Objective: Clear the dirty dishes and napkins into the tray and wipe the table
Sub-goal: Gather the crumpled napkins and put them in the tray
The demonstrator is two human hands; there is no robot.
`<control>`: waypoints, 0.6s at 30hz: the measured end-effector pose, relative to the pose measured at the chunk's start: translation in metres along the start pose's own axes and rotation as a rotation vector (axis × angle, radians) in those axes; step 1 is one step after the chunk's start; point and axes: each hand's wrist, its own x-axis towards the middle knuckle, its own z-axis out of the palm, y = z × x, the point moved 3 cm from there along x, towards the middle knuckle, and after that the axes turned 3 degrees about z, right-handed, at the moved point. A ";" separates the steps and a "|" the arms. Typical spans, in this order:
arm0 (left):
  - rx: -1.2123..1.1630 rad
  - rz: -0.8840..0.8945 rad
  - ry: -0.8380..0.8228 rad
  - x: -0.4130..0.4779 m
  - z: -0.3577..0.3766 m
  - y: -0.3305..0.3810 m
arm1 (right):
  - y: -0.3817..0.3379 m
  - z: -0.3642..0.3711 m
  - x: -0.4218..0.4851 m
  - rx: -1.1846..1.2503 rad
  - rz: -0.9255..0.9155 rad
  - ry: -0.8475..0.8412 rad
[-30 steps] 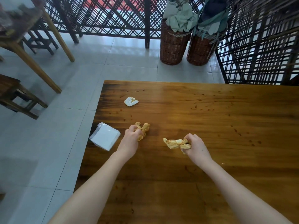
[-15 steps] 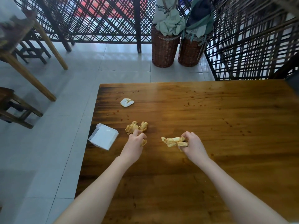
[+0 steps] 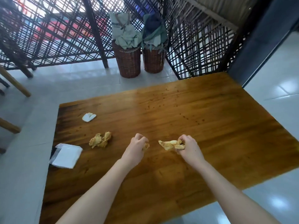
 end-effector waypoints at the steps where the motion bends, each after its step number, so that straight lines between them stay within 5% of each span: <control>1: -0.001 0.021 0.000 0.006 0.007 0.016 | 0.014 -0.011 -0.004 -0.006 0.015 0.006; 18: -0.010 0.187 -0.122 0.089 0.149 0.273 | 0.260 -0.198 -0.051 -0.004 0.153 0.166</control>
